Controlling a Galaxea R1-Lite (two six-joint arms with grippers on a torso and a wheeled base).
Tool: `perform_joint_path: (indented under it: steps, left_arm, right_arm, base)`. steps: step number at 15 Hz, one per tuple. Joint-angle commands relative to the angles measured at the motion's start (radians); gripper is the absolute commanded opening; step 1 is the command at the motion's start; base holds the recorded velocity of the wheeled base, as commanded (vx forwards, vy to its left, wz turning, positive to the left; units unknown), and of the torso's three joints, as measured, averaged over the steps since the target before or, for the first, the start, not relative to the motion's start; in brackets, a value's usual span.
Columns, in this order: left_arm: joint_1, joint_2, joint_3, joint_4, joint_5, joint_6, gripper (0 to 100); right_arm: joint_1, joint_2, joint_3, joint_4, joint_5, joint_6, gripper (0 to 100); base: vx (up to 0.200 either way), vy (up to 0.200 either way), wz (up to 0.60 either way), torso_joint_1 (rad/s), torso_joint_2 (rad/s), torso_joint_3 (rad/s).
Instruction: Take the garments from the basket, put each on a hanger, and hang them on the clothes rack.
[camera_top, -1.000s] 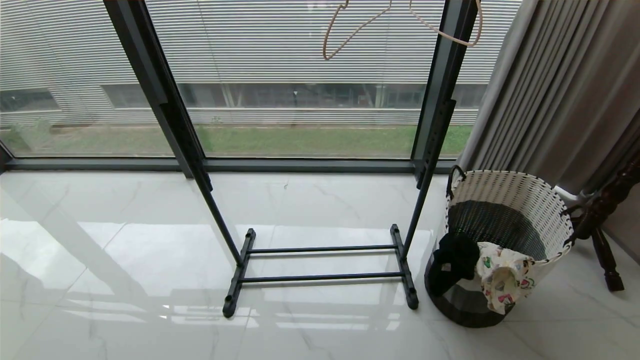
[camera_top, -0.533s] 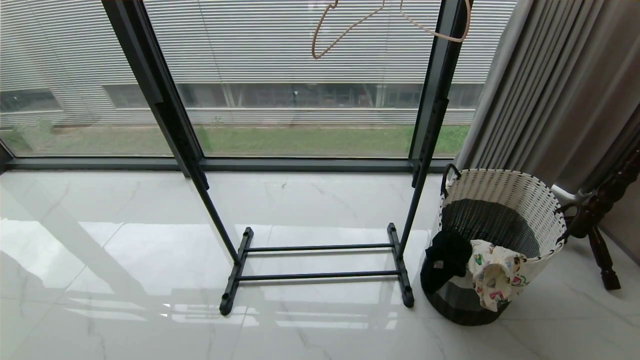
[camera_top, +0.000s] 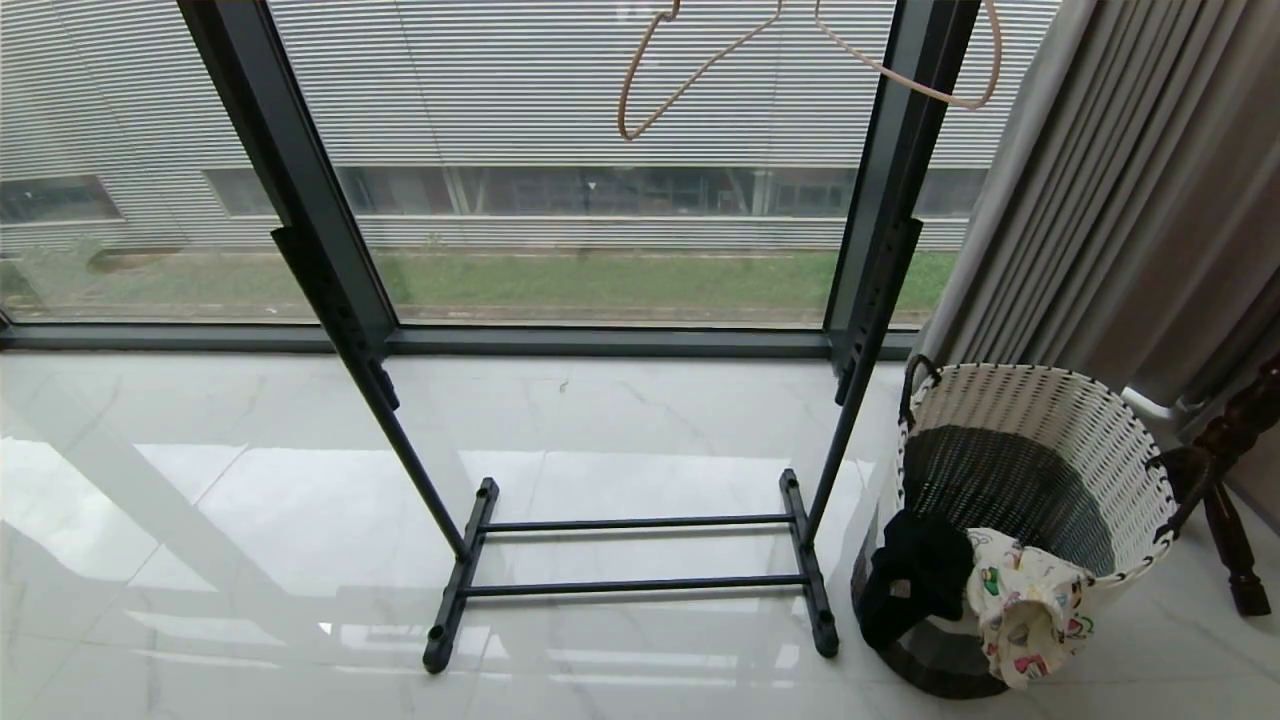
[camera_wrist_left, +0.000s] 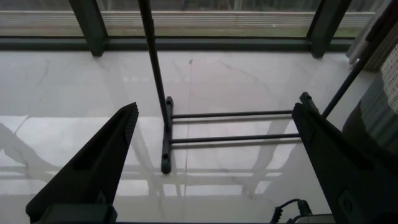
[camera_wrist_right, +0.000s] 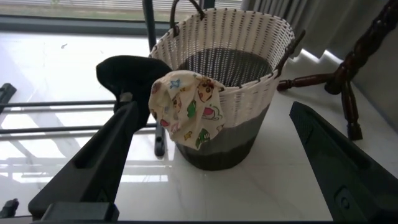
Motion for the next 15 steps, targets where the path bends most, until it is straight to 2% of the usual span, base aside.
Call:
perform_joint_path:
  steps: [1,9,12,13,14,15]
  left_arm:
    - [0.0,0.0,0.0,-0.001,0.0,0.0,100]
    - [0.0,0.0,0.0,-0.001,0.0,0.005,100]
    - [0.0,0.0,0.0,-0.001,0.0,0.006,100]
    - [0.0,0.0,0.0,-0.001,0.0,0.003,100]
    - [0.0,0.0,0.0,-0.001,0.0,0.003,100]
    - [0.0,0.0,0.0,-0.001,0.0,0.003,100]
  right_arm:
    - [0.0,0.0,0.0,0.0,0.001,0.0,100]
    - [0.0,0.0,0.0,0.0,0.001,-0.006,100]
    - [0.0,0.0,0.0,-0.014,-0.001,-0.043,100]
    - [0.015,0.05,-0.097,-0.004,0.014,-0.075,100]
    - [0.032,0.117,-0.141,0.022,0.01,-0.083,100]
    - [0.05,0.223,-0.21,0.052,0.014,-0.127,100]
  base:
    - [0.2,0.0,0.0,0.002,0.0,0.007]
    - [0.0,0.0,0.0,0.0,0.0,0.0]
    - [0.0,0.0,0.0,0.0,0.0,0.0]
    - [0.0,0.0,0.0,0.0,0.0,0.0]
    - [0.0,0.0,0.0,0.0,0.0,0.0]
    - [0.0,0.0,0.0,0.0,0.0,0.0]
